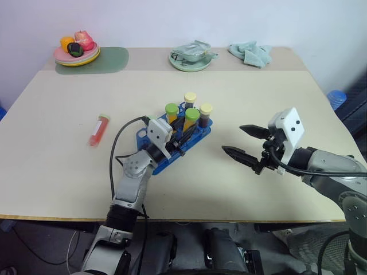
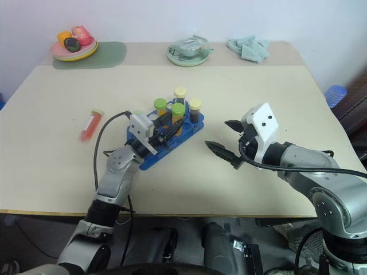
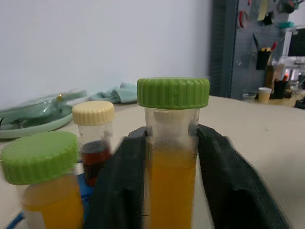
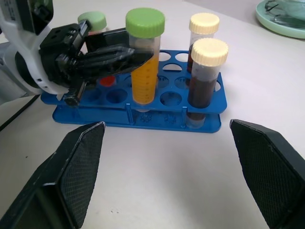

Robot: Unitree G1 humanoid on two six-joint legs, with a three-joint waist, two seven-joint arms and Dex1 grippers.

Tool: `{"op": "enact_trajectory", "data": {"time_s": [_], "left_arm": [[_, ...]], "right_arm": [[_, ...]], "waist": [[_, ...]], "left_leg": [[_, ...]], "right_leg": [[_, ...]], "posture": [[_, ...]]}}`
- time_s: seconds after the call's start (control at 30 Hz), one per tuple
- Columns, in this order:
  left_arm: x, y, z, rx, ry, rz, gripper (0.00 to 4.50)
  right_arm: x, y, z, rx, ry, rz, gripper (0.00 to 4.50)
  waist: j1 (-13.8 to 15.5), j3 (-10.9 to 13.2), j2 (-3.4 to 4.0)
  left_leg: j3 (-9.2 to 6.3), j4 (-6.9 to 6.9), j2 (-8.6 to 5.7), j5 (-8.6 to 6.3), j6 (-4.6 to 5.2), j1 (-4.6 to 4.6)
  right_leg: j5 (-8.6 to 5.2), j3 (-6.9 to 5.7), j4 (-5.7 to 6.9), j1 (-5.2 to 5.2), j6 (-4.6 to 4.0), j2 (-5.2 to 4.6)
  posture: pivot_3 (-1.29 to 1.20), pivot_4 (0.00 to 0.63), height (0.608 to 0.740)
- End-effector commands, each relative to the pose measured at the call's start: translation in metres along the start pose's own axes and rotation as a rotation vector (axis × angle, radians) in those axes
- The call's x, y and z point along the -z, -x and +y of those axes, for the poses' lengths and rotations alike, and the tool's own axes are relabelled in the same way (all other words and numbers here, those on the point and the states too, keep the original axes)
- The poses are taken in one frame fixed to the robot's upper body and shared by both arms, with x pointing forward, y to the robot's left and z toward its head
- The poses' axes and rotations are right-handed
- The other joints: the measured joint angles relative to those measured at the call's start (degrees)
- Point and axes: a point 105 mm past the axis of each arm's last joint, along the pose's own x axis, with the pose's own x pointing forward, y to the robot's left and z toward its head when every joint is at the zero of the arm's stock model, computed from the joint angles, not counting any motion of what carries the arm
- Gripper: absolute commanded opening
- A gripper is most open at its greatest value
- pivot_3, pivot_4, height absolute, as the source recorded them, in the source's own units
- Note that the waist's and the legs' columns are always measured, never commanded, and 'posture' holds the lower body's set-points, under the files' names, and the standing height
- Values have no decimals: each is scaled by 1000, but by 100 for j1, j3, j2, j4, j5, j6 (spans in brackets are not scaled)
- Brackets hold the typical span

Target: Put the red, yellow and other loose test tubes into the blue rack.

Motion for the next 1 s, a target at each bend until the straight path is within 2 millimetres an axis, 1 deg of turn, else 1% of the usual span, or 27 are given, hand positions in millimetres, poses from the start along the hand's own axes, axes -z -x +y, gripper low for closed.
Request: {"op": "enact_trajectory", "data": {"time_s": [0.03, 0.07, 0.1, 0.17, 0.3, 0.37, 0.4, 0.43, 0.5, 0.6, 0.67, 0.73, 0.8, 0.9, 0.97, 1.0], "left_arm": [[-6, -1, 3, -27, -21, -16, 3521], [-6, -1, 3, -28, -34, -10, 4068], [-5, -1, 3, -27, -44, -8, 4487], [-10, 2, 3, -21, -80, -22, 4487], [-29, 11, 3, 40, -71, -74, 4487], [-36, 15, 4, 64, -69, -80, 4487], [-39, 17, 8, 58, -106, -72, 4487], [-47, 20, 11, 78, -118, -82, 4487], [-69, 22, 19, 105, -133, -125, 4487], [-87, 19, 30, 100, -98, -151, 4487], [-99, 18, 41, 58, -105, -161, 4487], [-108, 21, 53, 51, -46, -151, 4487], [-109, 32, 61, 88, 12, -84, 4487], [-108, 55, 72, 131, 112, 8, 4487], [-113, 65, 86, 98, 170, 21, 4487], [-113, 71, 98, 59, 180, 36, 4487]], "right_arm": [[-15, 4, 2, 3, 54, -44, 4321], [-15, 3, 2, 4, 54, -44, 4321], [-15, 3, 2, 4, 53, -44, 4321], [-15, 3, 2, 3, 52, -46, 4321], [-15, 1, 2, -2, 51, -50, 4321], [-15, -1, 1, -6, 50, -52, 4321], [-15, -1, 1, -8, 49, -54, 4321], [-15, -2, 0, -12, 50, -55, 4321], [-16, -6, -2, -23, 48, -63, 4321], [-17, -12, -4, -40, 51, -72, 4321], [-18, -15, -5, -47, 55, -80, 4321], [-19, -18, -6, -57, 57, -89, 4321], [-19, -21, -7, -67, 60, -95, 4321], [-19, -24, -8, -78, 65, -105, 4321], [-19, -27, -9, -84, 68, -111, 4321], [-19, -28, -9, -87, 69, -115, 4321]], "waist": [[0, 0, 0], [0, 0, 0], [2, 0, 0], [-1, 0, 0], [-3, 0, 0], [-3, 0, 0], [-3, 0, 1], [-3, 0, 1], [-16, 0, 0], [-2, -1, 3], [2, -1, 2], [-2, 0, 1], [-35, 0, 2], [-71, 0, 4], [-54, 0, 5], [-43, 0, 4]], "left_leg": [[0, 0, 0, 0, 0, 0], [0, 0, 0, 0, 0, 0], [0, 0, 0, 0, 0, 0], [0, 0, 0, 0, 0, 0], [0, -1, 0, 0, 0, 0], [0, -1, 0, 0, 0, 0], [0, -1, 0, 0, 0, 0], [0, 0, 0, 0, 0, 0], [0, -1, 1, 0, 0, 0], [0, 0, 2, 0, 0, 1], [0, 2, 1, -2, 4, 0], [0, 2, 1, -4, 6, 0], [0, 1, 1, -4, 6, 0], [1, -2, 3, -3, 5, 0], [1, -1, 3, -3, 5, 1], [1, 0, 3, -3, 5, 1]], "right_leg": [[0, 0, 0, 0, 0, 0], [0, 0, 0, 0, 0, 0], [0, 0, 0, 0, 0, 0], [0, 0, 0, 0, 0, 0], [0, 0, 0, -1, 0, 0], [0, 0, 0, -1, 0, 0], [0, 0, 0, -1, 0, 0], [0, 0, 0, 0, 0, 0], [0, 0, 0, -1, 0, 1], [0, 0, 0, 0, 0, 2], [0, -1, -3, 2, 0, 2], [0, -1, -7, 3, 1, 2], [0, -1, -7, 1, 1, 3], [0, 1, -3, -3, 1, 5], [0, 1, -2, -3, 1, 6], [0, 1, -2, -2, 1, 5]], "posture": [[0, 150, 740], [0, 150, 740], [0, 150, 740], [0, 150, 740], [0, 150, 740], [0, 150, 740], [0, 150, 740], [0, 150, 740], [0, 150, 740], [0, 150, 740], [0, 150, 740], [0, 150, 740], [0, 150, 740], [0, 150, 740], [0, 150, 740], [0, 150, 740]]}}
